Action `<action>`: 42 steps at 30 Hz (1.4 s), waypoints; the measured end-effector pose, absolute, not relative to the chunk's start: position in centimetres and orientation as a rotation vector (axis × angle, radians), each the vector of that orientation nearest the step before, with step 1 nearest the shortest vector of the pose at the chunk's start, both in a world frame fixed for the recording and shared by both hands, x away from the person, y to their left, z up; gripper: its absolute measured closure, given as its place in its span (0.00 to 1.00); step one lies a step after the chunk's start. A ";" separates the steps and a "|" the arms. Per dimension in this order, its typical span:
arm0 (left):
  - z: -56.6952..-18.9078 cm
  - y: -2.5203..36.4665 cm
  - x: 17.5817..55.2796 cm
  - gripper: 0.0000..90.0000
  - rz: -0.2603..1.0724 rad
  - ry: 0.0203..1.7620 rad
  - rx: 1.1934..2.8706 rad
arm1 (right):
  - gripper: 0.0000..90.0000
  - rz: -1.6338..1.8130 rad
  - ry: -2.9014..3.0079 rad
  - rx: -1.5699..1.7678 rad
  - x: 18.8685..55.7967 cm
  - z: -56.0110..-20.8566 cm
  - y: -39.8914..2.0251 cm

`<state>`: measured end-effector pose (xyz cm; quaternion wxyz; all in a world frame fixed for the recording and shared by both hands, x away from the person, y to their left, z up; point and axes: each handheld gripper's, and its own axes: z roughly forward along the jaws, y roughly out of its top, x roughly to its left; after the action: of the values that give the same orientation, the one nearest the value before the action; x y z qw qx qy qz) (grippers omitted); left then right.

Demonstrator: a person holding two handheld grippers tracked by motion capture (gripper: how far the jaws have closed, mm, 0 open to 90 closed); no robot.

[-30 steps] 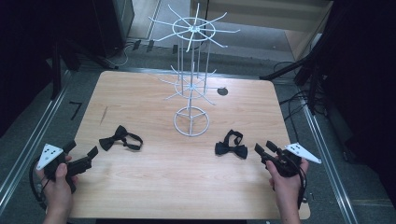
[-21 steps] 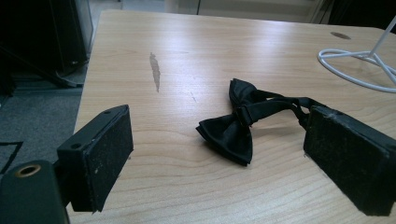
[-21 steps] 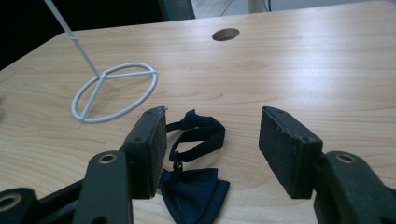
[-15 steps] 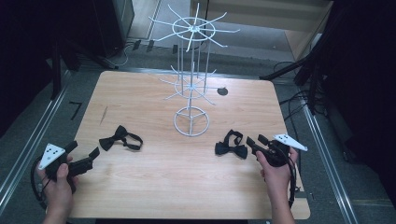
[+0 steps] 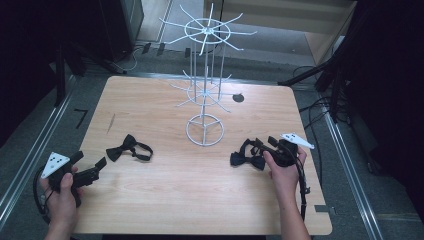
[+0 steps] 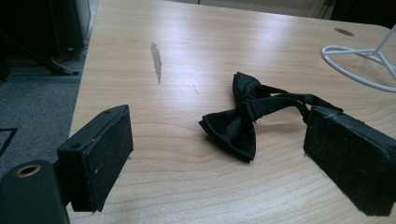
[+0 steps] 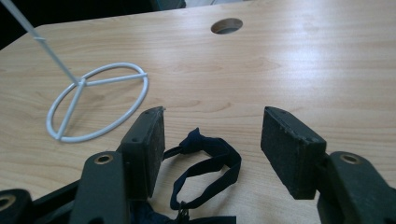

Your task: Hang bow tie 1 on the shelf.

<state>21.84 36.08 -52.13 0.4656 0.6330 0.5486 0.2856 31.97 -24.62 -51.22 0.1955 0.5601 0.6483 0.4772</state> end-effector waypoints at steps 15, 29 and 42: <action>-52.1 35.9 22.0 0.10 0.689 1.330 1.596 | 0.45 1.287 1.790 1.709 33.6 -53.5 -24.7; -52.1 35.9 22.1 0.10 0.685 1.333 1.597 | 0.64 1.168 1.879 1.720 33.8 -54.8 -24.3; -52.1 35.9 22.1 0.10 0.684 1.331 1.600 | 1.00 1.085 1.893 1.660 33.1 -55.0 -24.6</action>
<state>22.10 35.87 -52.13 0.4580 0.6493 0.5401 0.2774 33.07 -24.55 -54.98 0.1983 0.5935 0.6768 0.3879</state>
